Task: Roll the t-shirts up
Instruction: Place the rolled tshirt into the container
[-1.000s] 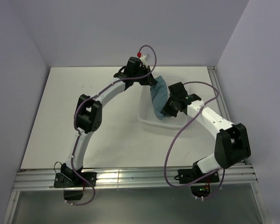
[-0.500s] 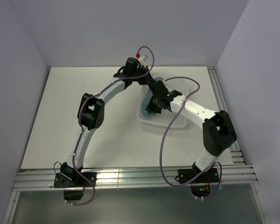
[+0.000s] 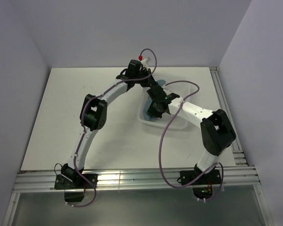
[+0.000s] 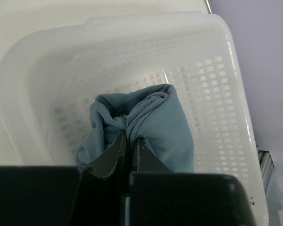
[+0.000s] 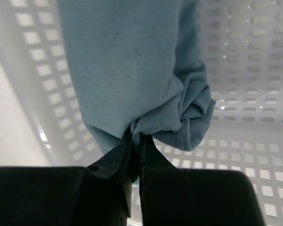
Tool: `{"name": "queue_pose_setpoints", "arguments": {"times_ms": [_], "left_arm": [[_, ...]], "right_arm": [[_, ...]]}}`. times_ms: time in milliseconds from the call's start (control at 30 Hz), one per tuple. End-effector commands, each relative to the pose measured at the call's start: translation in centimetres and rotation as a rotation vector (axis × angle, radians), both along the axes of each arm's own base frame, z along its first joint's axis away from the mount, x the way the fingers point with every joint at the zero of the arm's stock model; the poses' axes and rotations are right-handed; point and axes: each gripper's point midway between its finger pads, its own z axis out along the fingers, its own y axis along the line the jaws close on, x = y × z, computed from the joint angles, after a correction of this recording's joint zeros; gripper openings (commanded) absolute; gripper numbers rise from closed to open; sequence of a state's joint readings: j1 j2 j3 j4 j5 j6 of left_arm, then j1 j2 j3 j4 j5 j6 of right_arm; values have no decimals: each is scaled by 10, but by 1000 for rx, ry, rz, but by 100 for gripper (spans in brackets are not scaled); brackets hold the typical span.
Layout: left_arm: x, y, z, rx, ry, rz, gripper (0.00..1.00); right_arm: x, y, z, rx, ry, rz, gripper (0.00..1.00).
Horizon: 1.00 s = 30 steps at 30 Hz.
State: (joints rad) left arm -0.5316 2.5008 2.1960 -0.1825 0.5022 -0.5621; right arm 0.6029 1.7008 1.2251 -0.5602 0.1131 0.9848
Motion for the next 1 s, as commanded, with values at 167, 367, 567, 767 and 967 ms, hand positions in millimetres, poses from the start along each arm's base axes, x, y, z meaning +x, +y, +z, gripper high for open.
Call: {"name": "queue_pose_setpoints", "arguments": {"times_ms": [167,367,567,767,967], "left_arm": [[28,57,-8,276,-68,276,0],[6,108,-16,428,-24,433,0],[-32,143,-4,527,42,544,0],[-89,145,0,507,168,566,0],[-159,130,-16,508,286,544,0]], "right_arm": [[-66,-36,-12,-83,84,69,0],[-74,-85,-15,-132,96,22,0],[-55,-162,-8,-227,91,-73,0],[-20,-211,-24,-251,153,-156,0],[59,-209,-34,-195,168,-245,0]]}}
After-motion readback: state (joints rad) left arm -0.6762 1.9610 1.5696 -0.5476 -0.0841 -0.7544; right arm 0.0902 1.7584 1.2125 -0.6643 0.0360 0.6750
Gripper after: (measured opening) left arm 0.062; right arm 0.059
